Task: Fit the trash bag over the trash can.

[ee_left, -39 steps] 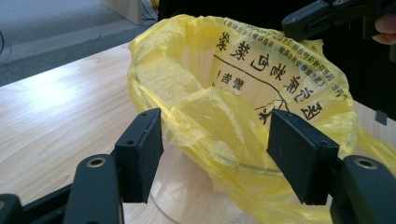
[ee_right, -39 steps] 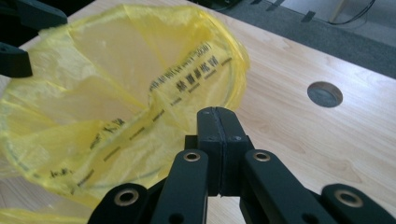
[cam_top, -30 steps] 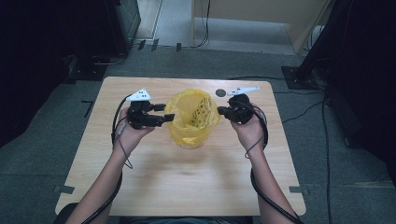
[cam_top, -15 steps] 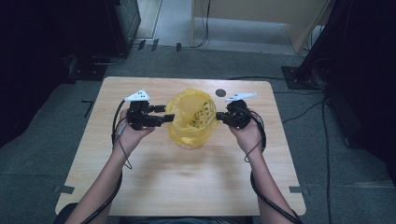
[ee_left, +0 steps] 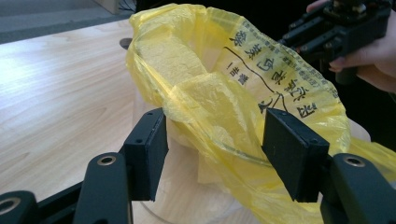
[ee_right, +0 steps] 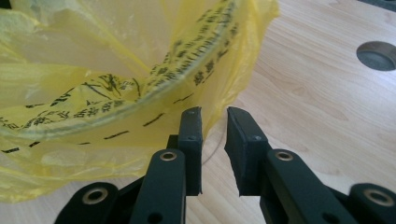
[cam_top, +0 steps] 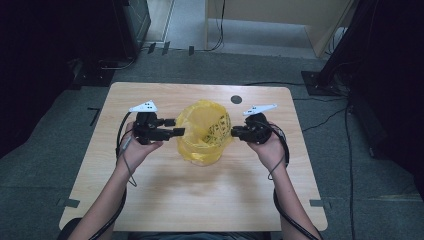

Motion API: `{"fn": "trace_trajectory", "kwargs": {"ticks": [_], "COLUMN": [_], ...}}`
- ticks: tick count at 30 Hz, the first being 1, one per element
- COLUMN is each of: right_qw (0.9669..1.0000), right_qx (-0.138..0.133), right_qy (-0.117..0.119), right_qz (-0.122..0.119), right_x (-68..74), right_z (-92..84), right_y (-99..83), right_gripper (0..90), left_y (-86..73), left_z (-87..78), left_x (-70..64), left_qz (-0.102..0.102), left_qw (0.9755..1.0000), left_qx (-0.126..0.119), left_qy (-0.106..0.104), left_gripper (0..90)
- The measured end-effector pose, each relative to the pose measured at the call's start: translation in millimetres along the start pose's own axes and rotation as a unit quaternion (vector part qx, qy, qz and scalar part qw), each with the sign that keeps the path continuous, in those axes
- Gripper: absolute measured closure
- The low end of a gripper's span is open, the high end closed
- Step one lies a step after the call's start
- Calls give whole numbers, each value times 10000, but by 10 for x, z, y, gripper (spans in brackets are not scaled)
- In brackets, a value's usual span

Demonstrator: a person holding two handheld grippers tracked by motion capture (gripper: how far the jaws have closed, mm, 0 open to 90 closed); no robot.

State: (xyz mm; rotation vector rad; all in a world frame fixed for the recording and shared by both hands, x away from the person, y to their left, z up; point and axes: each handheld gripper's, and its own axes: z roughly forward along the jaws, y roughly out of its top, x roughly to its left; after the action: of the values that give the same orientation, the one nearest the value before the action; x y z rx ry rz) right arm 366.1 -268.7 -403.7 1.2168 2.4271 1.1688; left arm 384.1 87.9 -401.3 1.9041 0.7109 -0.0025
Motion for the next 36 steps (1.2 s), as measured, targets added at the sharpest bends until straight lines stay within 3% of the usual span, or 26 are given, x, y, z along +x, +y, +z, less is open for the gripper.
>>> {"fn": "trace_trajectory", "kwargs": {"ticks": [5, 9, 12, 14, 18, 24, 29, 33, 36], "right_qw": [9997, 9985, 9980, 9986, 9986, 9968, 9931, 9888, 9864], "right_qx": [-204, -487, -609, -485, -375, -690, -1105, -1407, -1477], "right_qy": [52, 36, 147, 147, 350, 351, 266, 398, 480], "right_qz": [133, 251, 58, -128, -113, -215, -290, -288, -531], "right_x": [-81, -119, -81, -60, -106, -150, -138, -74, 19], "right_z": [-121, -163, -141, -147, -192, -333, -428, -448, -394], "right_y": [-29, -39, -29, -28, -49, -49, -13, 49, 112], "right_gripper": [665, 638, 624, 583, 503, 444, 456, 531, 542], "left_y": [-11, -25, -29, -39, -52, -46, 28, 103, 150], "left_z": [-23, -35, -41, -52, -68, -99, -223, -250, -172], "left_x": [-37, -47, -64, -84, -125, -154, -152, -182, -232], "left_qz": [26, 9, 34, 51, 112, 216, 298, 662, 891], "left_qw": [10000, 9999, 9999, 9998, 9996, 9988, 9989, 9971, 9955], "left_qx": [59, 55, 89, 109, 180, 328, -83, -281, -218], "left_qy": [-42, -85, -102, -134, -205, -282, -351, -264, -219], "left_gripper": [396, 393, 393, 394, 394, 390, 382, 364, 365]}}
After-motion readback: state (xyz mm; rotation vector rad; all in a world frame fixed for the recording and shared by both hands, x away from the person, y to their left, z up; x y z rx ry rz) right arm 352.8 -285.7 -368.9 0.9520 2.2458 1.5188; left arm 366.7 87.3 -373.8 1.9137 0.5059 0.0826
